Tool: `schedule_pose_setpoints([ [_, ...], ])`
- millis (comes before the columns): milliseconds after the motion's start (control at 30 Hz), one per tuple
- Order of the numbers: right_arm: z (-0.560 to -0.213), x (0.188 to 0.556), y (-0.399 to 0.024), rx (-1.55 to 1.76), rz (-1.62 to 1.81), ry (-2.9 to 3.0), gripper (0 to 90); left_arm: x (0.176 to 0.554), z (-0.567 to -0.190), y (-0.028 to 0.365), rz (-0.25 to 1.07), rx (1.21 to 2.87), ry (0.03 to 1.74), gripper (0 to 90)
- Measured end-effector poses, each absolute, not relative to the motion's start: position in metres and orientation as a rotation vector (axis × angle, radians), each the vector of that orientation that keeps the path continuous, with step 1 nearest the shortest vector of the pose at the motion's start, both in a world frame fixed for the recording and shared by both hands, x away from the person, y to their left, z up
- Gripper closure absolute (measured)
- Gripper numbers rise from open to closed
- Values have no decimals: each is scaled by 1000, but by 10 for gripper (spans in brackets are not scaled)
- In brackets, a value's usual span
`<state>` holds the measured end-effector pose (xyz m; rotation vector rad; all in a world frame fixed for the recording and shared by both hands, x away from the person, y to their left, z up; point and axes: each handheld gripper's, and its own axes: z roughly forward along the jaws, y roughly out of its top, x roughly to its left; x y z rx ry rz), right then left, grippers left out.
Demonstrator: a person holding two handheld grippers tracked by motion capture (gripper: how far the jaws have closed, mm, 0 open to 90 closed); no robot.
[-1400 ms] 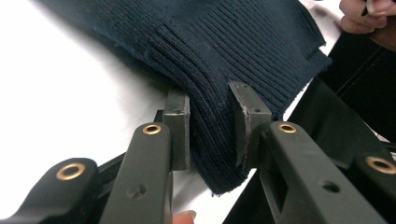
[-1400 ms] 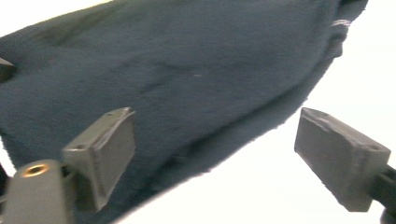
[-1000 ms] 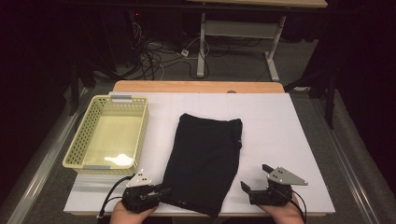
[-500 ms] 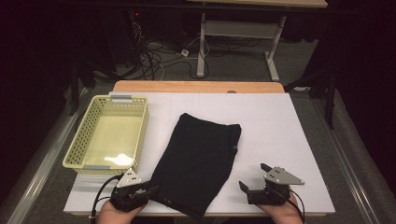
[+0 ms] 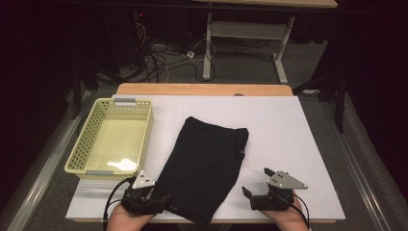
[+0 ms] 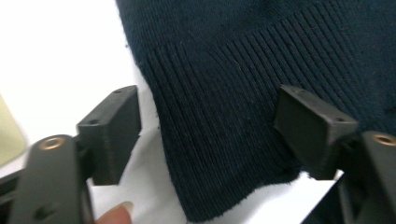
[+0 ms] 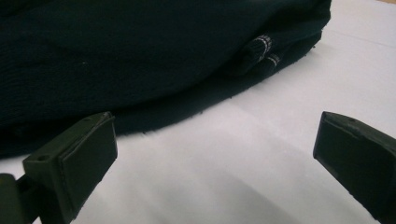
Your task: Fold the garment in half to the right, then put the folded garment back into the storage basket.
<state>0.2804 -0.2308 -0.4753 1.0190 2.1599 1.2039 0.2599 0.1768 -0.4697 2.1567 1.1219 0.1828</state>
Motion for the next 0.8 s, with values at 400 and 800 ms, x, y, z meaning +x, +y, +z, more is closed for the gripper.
schedule_pose_setpoints([
  [400, -472, 278, -234, 1043, 1216, 2124, 6, 263, -475, 179, 96, 2137, 1033, 644],
  [800, -451, 296, -226, 1056, 1268, 2059, 17, 262, -473, 175, 142, 2170, 1008, 676],
])
